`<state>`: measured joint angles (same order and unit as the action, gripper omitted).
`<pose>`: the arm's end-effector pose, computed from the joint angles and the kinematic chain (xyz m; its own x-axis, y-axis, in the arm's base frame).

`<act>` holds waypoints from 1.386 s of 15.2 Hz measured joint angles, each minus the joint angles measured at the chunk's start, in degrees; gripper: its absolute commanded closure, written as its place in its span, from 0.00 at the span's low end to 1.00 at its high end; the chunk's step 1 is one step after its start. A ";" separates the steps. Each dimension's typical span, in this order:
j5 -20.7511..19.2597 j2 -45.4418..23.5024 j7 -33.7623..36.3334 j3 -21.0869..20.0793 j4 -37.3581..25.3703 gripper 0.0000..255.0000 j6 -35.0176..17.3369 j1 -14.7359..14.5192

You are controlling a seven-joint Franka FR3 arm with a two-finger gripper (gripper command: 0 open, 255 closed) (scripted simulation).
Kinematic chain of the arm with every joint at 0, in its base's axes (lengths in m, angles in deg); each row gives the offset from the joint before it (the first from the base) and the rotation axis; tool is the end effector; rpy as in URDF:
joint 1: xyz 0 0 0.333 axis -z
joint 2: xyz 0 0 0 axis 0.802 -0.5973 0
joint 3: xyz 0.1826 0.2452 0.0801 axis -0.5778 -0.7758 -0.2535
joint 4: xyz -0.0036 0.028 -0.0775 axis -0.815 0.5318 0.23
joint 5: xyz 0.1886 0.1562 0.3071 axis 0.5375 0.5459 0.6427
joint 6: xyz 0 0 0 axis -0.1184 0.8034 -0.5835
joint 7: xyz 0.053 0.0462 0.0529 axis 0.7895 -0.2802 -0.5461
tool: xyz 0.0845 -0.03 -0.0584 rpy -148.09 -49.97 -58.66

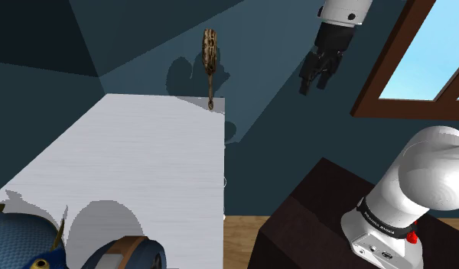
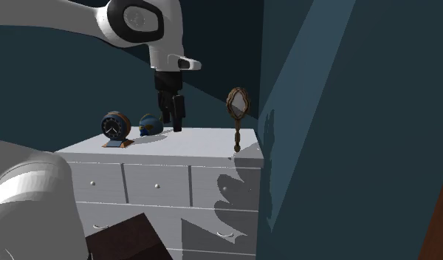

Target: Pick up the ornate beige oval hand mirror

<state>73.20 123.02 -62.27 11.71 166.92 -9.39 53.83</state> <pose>0.3008 0.0213 0.5651 0.9953 -0.0940 0.0234 -0.0917 -0.9923 -0.0832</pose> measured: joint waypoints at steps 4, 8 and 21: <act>0.81 -3.57 3.09 -2.07 -2.53 0.00 -2.58 0.25; 0.98 -10.42 8.22 -5.05 -8.07 0.00 -6.74 1.35; -6.26 -34.28 28.33 -14.76 -33.04 0.00 -13.72 5.89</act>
<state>66.94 88.75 -33.94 -3.05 133.88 -23.11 59.71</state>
